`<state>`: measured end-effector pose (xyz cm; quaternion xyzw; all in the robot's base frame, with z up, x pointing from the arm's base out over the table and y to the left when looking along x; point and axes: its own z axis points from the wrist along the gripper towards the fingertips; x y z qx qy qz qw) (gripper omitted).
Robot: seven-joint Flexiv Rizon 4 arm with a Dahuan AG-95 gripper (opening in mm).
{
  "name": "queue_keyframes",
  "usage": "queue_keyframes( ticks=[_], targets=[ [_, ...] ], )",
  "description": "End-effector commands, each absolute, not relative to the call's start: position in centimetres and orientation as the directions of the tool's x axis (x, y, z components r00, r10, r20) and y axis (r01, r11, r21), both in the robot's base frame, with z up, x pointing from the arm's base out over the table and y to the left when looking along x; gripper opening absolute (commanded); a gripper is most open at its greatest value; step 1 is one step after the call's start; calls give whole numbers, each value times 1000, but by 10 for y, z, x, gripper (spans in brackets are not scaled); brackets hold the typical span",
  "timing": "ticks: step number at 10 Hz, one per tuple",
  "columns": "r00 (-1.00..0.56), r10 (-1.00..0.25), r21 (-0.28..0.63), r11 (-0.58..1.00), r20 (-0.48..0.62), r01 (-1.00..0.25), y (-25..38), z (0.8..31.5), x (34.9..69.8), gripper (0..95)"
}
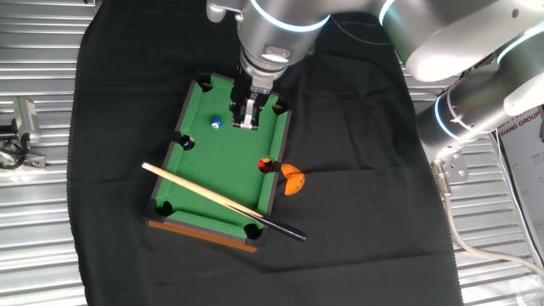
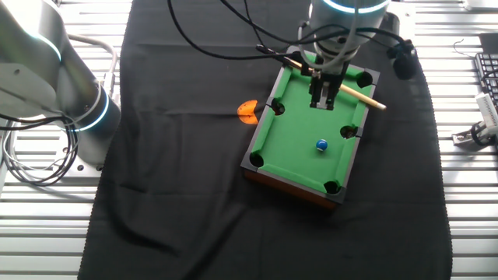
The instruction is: Hit the pool ball
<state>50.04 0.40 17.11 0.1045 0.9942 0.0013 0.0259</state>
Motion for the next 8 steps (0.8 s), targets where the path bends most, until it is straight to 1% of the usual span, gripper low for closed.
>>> queue_keyframes(
  ticks=[1, 4, 8],
  targets=[
    [-973, 223, 11, 975, -61, 223, 11, 168, 502, 0],
    [-965, 254, 13, 967, -69, 254, 22, 164, 502, 0],
    [-965, 254, 13, 967, -67, 254, 29, 163, 503, 0]
  ],
)
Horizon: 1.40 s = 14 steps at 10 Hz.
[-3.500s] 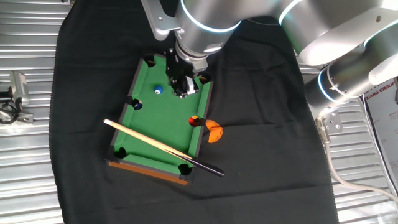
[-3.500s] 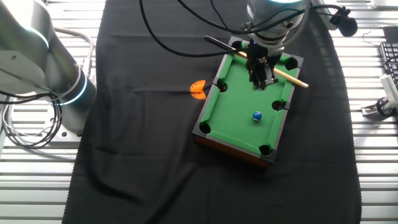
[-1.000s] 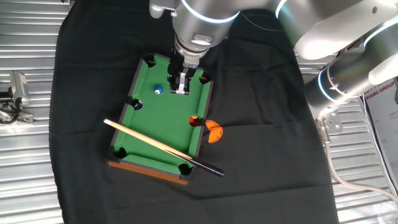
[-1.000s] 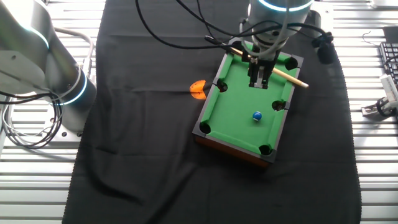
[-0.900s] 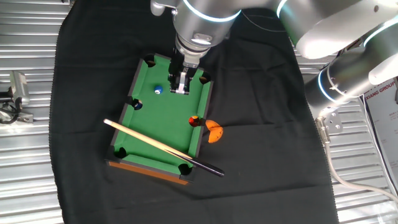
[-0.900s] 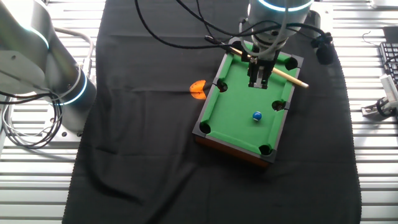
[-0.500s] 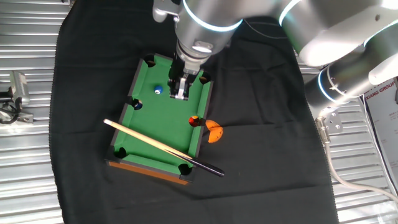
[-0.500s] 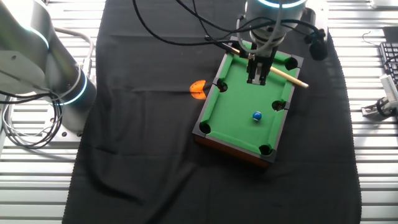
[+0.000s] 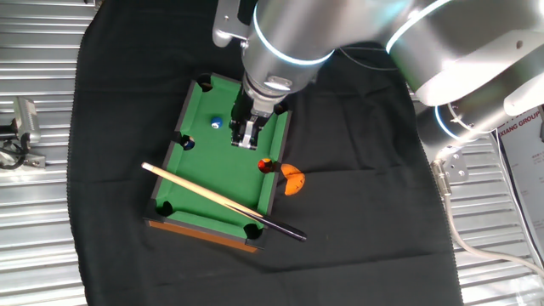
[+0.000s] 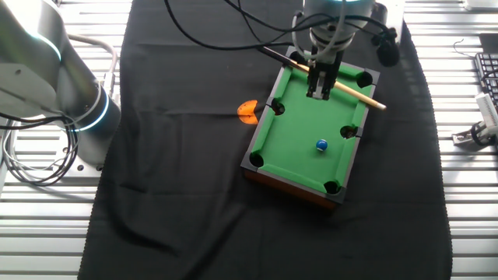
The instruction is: Hit the pool ball
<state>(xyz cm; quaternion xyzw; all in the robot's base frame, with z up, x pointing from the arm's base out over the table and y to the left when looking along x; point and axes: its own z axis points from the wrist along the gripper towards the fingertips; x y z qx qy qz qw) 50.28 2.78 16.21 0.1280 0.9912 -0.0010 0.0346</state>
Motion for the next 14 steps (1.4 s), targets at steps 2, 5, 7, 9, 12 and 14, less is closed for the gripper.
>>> queue_keyframes(
  ticks=[2, 5, 7, 9, 12, 14],
  targets=[
    [-970, 232, 9, 973, -66, 232, 38, 163, 505, 0],
    [-977, 203, 7, 979, -71, 203, 49, 160, 505, 0],
    [-984, 166, 13, 986, -68, 165, 50, 161, 505, 0],
    [-983, 173, 13, 985, -65, 172, 50, 161, 506, 0],
    [-973, 220, 13, 975, -64, 220, 52, 162, 508, 0],
    [-965, 254, 16, 967, -63, 254, 55, 164, 513, 0]
  ],
)
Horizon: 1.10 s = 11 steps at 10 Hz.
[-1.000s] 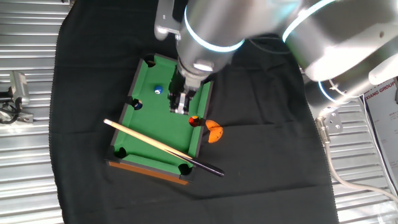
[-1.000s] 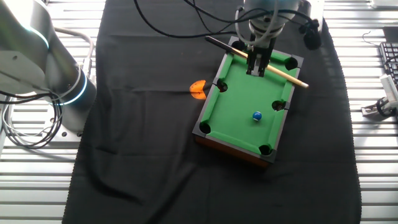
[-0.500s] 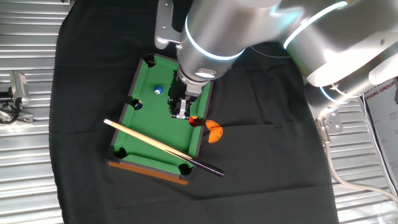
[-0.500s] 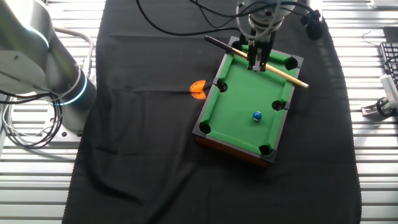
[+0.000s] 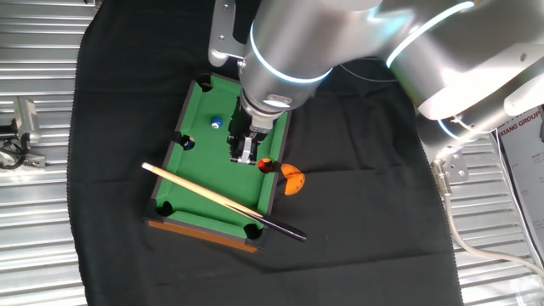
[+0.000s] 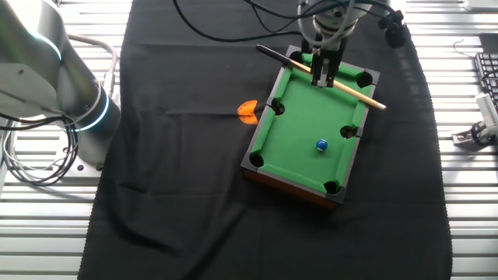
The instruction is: Hit the pool ball
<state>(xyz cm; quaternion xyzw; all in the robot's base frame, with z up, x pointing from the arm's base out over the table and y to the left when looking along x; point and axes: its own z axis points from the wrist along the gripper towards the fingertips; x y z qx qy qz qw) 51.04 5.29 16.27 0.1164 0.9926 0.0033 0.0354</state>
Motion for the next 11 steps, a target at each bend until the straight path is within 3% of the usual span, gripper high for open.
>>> queue_keyframes(
  ticks=[1, 11],
  targets=[
    [-965, 254, 15, 967, -63, 254, 57, 164, 515, 0],
    [-965, 255, 24, 967, -62, 254, 60, 164, 519, 0]
  ],
)
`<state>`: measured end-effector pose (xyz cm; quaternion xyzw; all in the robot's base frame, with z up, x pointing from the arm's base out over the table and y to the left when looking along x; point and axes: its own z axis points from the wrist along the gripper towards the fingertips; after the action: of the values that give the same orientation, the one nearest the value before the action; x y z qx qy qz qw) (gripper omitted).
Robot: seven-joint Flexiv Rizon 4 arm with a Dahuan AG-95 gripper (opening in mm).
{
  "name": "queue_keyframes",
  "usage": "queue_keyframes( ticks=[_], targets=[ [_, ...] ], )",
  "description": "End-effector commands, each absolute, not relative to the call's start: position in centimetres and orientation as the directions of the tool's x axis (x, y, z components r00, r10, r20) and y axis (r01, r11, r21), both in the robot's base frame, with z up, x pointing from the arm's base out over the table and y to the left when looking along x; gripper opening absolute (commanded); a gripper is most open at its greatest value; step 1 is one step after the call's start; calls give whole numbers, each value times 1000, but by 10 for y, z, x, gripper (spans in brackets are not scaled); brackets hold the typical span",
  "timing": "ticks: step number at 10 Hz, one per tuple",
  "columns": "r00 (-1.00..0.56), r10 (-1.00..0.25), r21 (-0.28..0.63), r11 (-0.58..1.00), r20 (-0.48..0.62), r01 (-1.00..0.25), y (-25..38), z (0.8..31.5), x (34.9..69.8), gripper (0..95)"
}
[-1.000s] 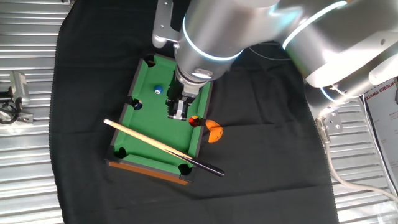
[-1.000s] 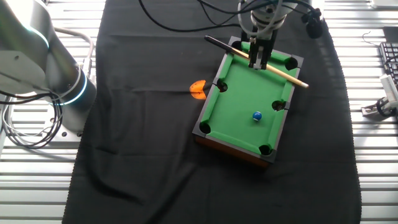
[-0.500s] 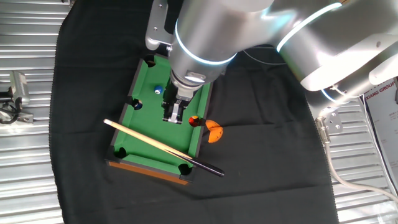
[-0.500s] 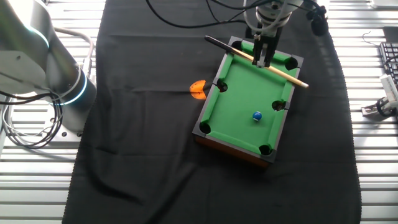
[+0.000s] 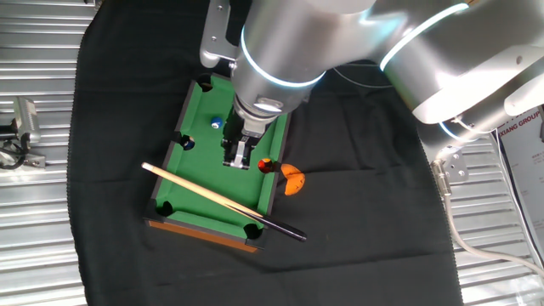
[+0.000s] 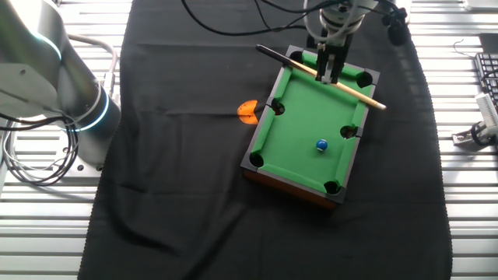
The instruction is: Hit the pool ball
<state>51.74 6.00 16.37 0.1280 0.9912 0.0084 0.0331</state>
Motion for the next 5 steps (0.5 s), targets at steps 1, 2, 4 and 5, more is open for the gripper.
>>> queue_keyframes(
  ticks=[1, 2, 4, 5],
  targets=[
    [-965, 255, 24, 967, -58, 254, 60, 164, 519, 0],
    [-966, 254, 23, 967, -58, 253, 60, 164, 519, 0],
    [-966, 251, 24, 968, -55, 250, 60, 164, 519, 0],
    [-972, 228, 17, 974, -57, 228, 60, 164, 519, 0]
  ],
)
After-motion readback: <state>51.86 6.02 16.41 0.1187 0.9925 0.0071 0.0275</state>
